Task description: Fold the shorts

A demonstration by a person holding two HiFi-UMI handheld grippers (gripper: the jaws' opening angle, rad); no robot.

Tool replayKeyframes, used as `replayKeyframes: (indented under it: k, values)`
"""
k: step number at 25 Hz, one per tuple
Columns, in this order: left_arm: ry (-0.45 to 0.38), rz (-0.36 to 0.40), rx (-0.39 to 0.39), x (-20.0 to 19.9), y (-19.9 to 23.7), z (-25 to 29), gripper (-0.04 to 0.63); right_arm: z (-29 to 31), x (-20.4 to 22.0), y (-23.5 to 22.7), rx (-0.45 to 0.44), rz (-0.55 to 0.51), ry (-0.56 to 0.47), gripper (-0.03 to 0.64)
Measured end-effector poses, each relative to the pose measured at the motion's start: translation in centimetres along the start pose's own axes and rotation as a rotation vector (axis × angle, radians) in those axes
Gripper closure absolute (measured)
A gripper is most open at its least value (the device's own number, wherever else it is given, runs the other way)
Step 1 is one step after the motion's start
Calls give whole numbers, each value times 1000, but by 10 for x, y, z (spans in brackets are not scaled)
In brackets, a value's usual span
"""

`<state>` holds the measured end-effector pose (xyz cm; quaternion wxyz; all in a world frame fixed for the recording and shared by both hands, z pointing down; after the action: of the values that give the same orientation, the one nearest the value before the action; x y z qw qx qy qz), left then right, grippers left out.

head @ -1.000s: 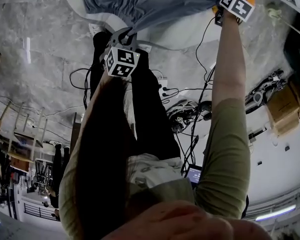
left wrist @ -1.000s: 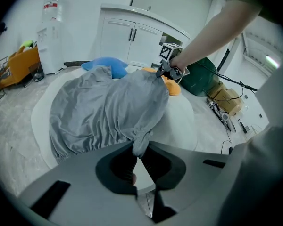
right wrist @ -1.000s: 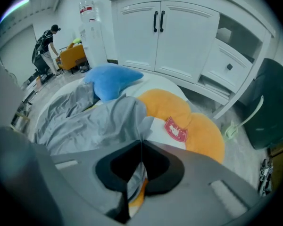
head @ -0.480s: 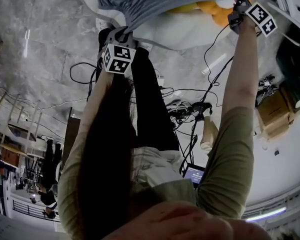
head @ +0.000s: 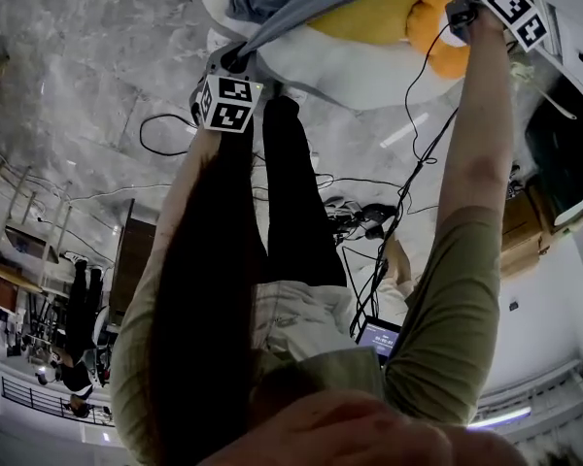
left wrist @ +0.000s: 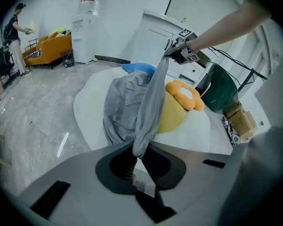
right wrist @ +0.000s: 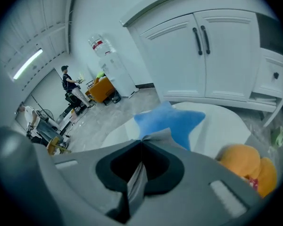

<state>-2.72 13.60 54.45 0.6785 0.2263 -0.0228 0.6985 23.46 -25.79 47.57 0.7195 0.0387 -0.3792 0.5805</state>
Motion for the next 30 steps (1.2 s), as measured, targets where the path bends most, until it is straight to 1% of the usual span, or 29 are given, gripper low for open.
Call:
replayKeyframes:
  k: [6,12,15,19,23,27,29,30]
  values:
    - [5,-51,-23,-10,48,-1,561,55,-20,48,-29,-49,33,607]
    - [43,-153,-30,-3,78,14,561,112,-26,85,-74,-108,74,607]
    - [67,-190,-25,5,87,27,561,142,-22,98,-75,-132,101,607]
    - [86,-193,-21,12,104,51,561,189,-12,113,-66,-166,123,607]
    - [89,-211,-19,20,116,68,561,220,3,115,-2,-175,140,607]
    - [103,-186,-1,20,120,77,561,230,12,112,55,-177,140,604]
    - [115,-171,2,20,121,81,558,227,12,111,62,-169,131,587]
    - [119,-169,3,20,122,83,551,224,11,112,57,-164,125,561]
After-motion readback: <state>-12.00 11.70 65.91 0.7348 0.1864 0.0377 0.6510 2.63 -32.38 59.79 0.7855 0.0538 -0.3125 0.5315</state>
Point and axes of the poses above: the fingertips, and each gripper's own axes: z forward along the fingers, y to its left, x out of its underside, the point moved 4 cm from there along -z, backward along the fingers, and after that the axes turned 7 degrees about -z, right-handed, at the moved point
